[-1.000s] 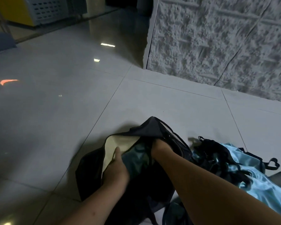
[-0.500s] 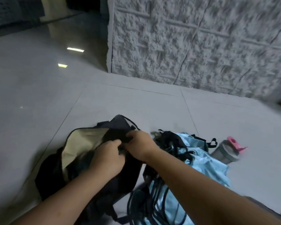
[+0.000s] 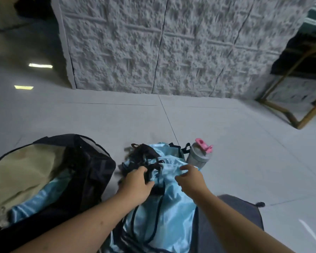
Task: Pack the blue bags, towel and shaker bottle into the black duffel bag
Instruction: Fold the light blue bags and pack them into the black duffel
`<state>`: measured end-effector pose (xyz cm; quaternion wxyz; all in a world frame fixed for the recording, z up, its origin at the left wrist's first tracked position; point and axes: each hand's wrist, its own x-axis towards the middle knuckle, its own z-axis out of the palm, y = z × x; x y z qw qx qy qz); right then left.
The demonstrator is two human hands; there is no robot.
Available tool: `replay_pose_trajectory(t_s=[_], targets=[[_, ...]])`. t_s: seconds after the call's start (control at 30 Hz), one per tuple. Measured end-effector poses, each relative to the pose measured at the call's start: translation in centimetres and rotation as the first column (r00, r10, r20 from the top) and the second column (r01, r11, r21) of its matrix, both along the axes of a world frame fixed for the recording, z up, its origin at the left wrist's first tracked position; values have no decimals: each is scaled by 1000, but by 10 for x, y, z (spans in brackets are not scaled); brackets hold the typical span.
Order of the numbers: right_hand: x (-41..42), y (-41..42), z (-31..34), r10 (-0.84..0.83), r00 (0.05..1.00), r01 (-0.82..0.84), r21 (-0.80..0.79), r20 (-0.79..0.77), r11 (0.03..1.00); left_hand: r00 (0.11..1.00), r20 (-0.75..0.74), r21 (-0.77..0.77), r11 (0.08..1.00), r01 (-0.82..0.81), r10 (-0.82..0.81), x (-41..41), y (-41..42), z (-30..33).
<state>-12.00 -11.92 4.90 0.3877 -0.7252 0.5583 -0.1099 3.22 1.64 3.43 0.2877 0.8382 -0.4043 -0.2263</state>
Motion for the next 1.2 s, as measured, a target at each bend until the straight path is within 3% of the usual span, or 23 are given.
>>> replay_pose_trajectory(t_s=[0.3, 0.57, 0.77, 0.83, 0.87, 0.93, 1.0, 1.07, 1.2], targets=[[-46, -34, -59, -126, 966, 108, -90, -224, 990, 992, -29, 97, 988, -122, 125, -4, -42, -34], [-54, -44, -78, -205, 973, 196, 97, 103, 976, 970, -47, 18, 971, -237, 237, 22, -46, -43], [-51, -41, -63, -132, 979, 166, -229, 158, 959, 943, -66, -42, 944, -328, 325, 20, -38, -46], [-52, -40, -59, -86, 977, 139, -273, 197, 952, 934, -84, -139, 924, -357, 348, 8, -35, -44], [-52, -39, -57, -77, 968, 140, -258, 239, 956, 948, -34, -213, 925, -315, 315, 1, -34, -41], [-52, -38, -56, -67, 941, 133, -183, 332, 974, 972, 160, -218, 967, -132, 169, -10, -36, -38], [-53, -38, -59, -74, 912, 116, -82, 403, 990, 959, 284, -8, 1000, 9, -6, -13, -47, -33], [-55, -39, -65, -124, 891, 108, 61, 436, 992, 936, 343, 110, 993, 48, -83, -10, -60, -30], [-66, -42, -75, -197, 880, 34, 355, 432, 934, 944, 329, 113, 994, 0, -38, 7, -73, -31]])
